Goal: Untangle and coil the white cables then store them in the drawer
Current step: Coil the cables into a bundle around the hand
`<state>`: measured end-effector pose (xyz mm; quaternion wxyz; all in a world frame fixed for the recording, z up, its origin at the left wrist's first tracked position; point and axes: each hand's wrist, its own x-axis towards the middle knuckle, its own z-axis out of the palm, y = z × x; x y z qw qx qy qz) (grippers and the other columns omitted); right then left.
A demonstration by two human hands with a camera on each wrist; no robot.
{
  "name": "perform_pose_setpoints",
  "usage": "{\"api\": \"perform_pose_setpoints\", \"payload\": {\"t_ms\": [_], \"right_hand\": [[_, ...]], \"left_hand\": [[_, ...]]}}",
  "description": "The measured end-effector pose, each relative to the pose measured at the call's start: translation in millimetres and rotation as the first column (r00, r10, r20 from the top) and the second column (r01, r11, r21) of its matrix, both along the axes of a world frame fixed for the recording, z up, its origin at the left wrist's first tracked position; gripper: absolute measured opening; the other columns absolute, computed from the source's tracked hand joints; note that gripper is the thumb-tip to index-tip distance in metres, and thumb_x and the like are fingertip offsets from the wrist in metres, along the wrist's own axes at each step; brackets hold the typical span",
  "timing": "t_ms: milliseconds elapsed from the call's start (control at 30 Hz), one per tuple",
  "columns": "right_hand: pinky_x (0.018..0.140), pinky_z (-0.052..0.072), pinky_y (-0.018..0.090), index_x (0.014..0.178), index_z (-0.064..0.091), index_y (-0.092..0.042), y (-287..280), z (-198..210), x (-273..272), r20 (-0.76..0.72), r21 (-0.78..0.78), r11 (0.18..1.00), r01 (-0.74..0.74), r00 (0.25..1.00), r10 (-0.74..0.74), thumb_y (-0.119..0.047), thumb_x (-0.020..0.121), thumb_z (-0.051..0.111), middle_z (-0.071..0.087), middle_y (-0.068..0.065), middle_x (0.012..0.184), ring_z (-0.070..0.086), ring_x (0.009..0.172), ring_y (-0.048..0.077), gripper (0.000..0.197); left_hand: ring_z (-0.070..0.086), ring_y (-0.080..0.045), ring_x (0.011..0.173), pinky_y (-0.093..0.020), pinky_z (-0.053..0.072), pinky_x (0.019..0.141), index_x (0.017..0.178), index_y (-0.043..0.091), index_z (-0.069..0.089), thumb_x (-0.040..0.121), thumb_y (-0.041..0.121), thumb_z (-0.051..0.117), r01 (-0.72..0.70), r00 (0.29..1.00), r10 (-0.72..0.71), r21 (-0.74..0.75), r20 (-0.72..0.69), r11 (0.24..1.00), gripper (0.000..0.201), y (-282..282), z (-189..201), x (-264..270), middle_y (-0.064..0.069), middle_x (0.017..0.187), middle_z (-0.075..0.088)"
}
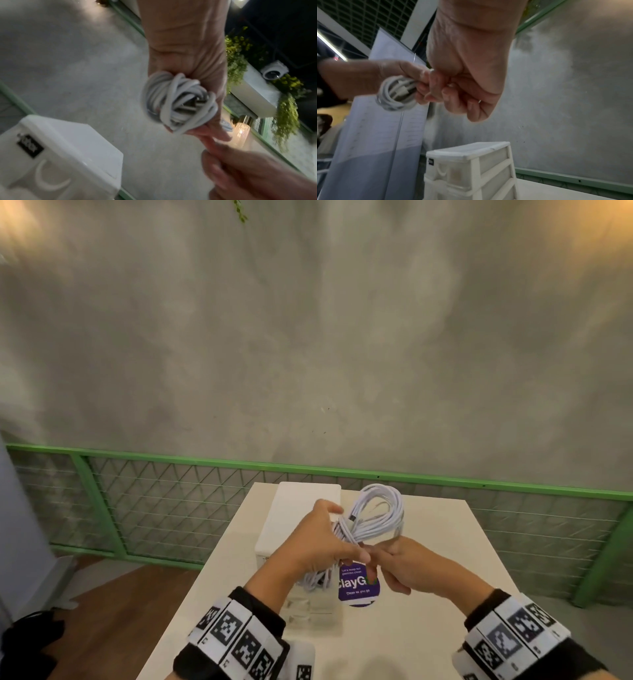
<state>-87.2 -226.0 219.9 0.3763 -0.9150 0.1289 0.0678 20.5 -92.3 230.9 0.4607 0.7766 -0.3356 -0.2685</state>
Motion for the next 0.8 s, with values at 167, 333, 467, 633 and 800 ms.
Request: {"api": "perform_pose_setpoints", "payload": {"t_ms": [167, 333, 467, 633, 800], "right_hand": [[0.064, 0.044, 0.019, 0.073, 0.060, -0.016, 3, 14, -8, -0.081, -0.013, 0.999, -0.033, 0.996, 0.032, -0.051, 0.094, 0.026, 0.050, 0.001, 0.050, 0.043, 0.042, 0.008, 0.052], [0.054, 0.040, 0.012, 0.077, 0.060, -0.013, 1, 21, -19, -0.142, 0.168, 0.985, -0.046, 0.987, 0.071, -0.037, 0.097, 0.035, 0.045, -0.007, 0.036, 0.037, 0.036, 0.007, 0.039], [0.045, 0.035, 0.017, 0.086, 0.054, -0.011, -2, 33, -31, -0.172, 0.216, 0.976, 0.008, 0.985, 0.030, -0.030, 0.098, 0.035, 0.042, -0.007, 0.035, 0.033, 0.032, 0.008, 0.029], [0.039, 0.028, 0.019, 0.083, 0.055, -0.010, 9, 54, -31, -0.151, 0.183, 0.982, 0.042, 0.988, -0.014, -0.026, 0.099, 0.032, 0.035, -0.006, 0.033, 0.026, 0.030, 0.009, 0.032], [0.035, 0.016, 0.015, 0.076, 0.054, -0.008, 23, 61, -19, -0.190, 0.313, 0.926, 0.212, 0.969, -0.157, -0.021, 0.098, 0.034, 0.027, -0.005, 0.032, 0.019, 0.030, 0.011, 0.033]], "left_hand": [[0.062, -0.003, 0.059, -0.014, 0.048, 0.053, 0.101, 0.024, 0.057, 0.065, 0.021, 0.082, -0.008, 0.987, 0.025, -0.106, 0.161, 0.994, 0.043, -1, 1, -9, 0.008, 0.078, 0.065], [0.063, -0.003, 0.058, -0.019, 0.050, 0.057, 0.091, 0.021, 0.064, 0.069, 0.024, 0.080, -0.037, 0.995, 0.050, -0.147, 0.085, 0.988, 0.027, -1, -1, -8, 0.008, 0.071, 0.066], [0.059, -0.006, 0.065, -0.022, 0.049, 0.061, 0.102, 0.015, 0.062, 0.078, 0.025, 0.073, 0.009, 0.983, -0.001, -0.042, 0.183, 0.999, 0.029, 7, -3, 4, 0.007, 0.074, 0.063], [0.056, -0.012, 0.084, -0.015, 0.040, 0.060, 0.116, 0.015, 0.053, 0.083, 0.027, 0.066, 0.084, 0.922, -0.129, 0.139, 0.364, 0.987, 0.038, 1, -11, -3, -0.003, 0.104, 0.064], [0.047, -0.019, 0.084, -0.025, 0.038, 0.066, 0.109, 0.008, 0.046, 0.093, 0.030, 0.050, 0.129, 0.858, -0.203, 0.185, 0.472, 0.974, 0.027, -13, -18, -27, -0.008, 0.104, 0.055]]}}
